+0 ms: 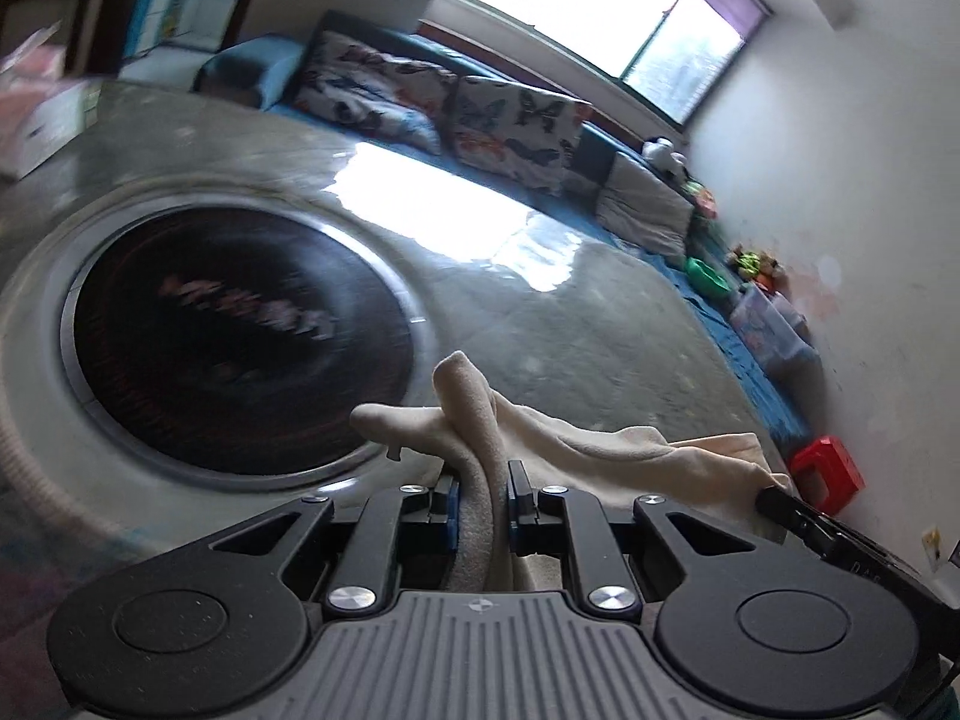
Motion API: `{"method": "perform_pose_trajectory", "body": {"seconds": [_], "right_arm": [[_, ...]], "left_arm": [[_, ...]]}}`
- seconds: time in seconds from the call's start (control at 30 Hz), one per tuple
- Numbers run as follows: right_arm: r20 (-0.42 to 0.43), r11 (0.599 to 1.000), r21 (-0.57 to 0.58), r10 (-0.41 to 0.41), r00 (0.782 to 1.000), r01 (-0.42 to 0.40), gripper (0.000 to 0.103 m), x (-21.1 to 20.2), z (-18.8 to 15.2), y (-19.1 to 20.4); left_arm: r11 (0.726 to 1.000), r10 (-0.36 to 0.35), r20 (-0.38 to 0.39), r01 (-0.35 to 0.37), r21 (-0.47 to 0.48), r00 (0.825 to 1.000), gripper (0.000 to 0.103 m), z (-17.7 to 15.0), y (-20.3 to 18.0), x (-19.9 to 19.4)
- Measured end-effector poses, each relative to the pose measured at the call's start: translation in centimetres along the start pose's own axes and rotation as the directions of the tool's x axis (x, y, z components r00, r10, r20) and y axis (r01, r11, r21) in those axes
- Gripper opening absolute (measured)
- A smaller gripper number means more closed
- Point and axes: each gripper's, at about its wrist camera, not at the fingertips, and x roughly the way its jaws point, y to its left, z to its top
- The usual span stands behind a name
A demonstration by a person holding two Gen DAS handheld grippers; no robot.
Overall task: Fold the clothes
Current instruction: 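Lift the held edge with both grippers and fold it over the sweatshirt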
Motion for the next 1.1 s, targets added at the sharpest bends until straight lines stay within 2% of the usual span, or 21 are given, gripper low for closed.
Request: {"method": "perform_pose_trajectory", "body": {"seconds": [0.23, 0.47, 0.67, 0.77, 0.87, 1.1], "right_arm": [[0.037, 0.993, -0.002, -0.119, 0.992, 0.119, 0.008, -2.6, 1.4, -3.4], [0.063, 0.97, 0.015, -0.241, 0.968, 0.241, 0.008, -4.5, 2.4, -7.7], [0.062, 0.947, 0.029, -0.321, 0.945, 0.32, 0.008, -5.1, 2.7, -11.3], [0.052, 0.935, 0.038, -0.356, 0.933, 0.354, 0.008, -4.9, 2.5, -13.0], [0.001, 0.92, 0.054, -0.388, 0.922, 0.388, 0.008, -4.1, 1.7, -15.0], [-0.068, 0.898, 0.059, -0.432, 0.899, 0.436, 0.014, -2.7, 0.2, -16.9]], "left_arm": [[0.995, -0.064, -0.025, 0.066, 0.069, 0.998, 0.015, 0.5, -5.9, 3.7], [0.983, -0.129, -0.063, 0.136, 0.122, 0.99, 0.015, 0.4, -10.9, 7.5], [0.972, -0.147, -0.1, 0.163, 0.169, 0.984, 0.015, -0.1, -13.7, 10.7], [0.971, -0.127, -0.123, 0.148, 0.187, 0.984, 0.014, -0.6, -14.2, 12.1], [0.971, -0.097, -0.145, 0.126, 0.202, 0.985, 0.014, -0.9, -14.4, 13.4], [0.969, -0.029, -0.134, 0.061, 0.24, 0.991, 0.015, -0.7, -13.6, 13.9]]}}
